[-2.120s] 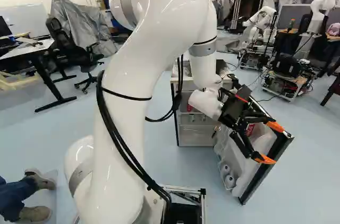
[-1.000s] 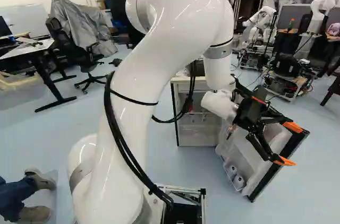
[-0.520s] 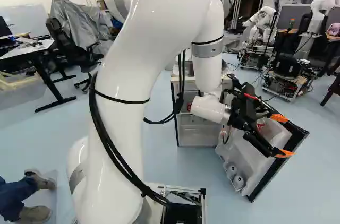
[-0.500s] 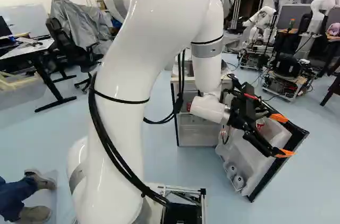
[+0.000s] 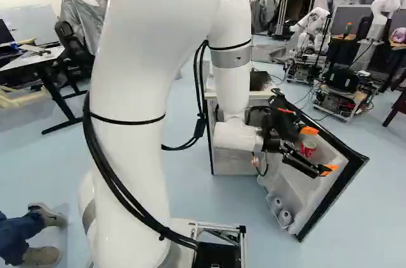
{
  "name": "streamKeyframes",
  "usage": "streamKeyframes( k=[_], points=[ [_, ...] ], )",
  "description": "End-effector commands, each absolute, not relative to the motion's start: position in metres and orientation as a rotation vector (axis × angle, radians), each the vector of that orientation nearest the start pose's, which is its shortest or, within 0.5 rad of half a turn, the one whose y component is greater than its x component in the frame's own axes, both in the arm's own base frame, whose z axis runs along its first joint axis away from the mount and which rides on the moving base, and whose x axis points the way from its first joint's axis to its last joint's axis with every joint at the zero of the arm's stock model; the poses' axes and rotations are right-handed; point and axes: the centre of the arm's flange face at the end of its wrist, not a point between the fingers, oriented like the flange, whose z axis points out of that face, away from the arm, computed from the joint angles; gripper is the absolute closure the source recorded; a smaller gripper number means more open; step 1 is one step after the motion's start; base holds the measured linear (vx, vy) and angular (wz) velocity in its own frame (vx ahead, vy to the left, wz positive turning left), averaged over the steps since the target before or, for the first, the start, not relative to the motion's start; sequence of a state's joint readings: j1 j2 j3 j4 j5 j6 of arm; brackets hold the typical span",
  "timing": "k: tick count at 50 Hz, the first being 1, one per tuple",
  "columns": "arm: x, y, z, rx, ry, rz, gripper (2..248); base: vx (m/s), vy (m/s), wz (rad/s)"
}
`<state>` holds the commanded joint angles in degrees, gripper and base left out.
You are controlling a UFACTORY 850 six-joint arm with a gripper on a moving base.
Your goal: Grab a drink from the fridge
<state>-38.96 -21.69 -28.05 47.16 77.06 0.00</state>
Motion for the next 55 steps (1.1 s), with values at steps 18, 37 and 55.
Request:
streamKeyframes(
  k=[18, 37, 55],
  points=[
    [0.265, -0.264, 0.311, 1.541, -1.195, 1.365, 3, 0.000, 0.000, 0.000],
    [0.265, -0.236, 0.314, 1.721, -1.032, 1.487, 3, 0.000, 0.000, 0.000],
    [0.278, -0.226, 0.314, 1.858, -0.875, 1.598, 3, 0.000, 0.000, 0.000]
  ],
)
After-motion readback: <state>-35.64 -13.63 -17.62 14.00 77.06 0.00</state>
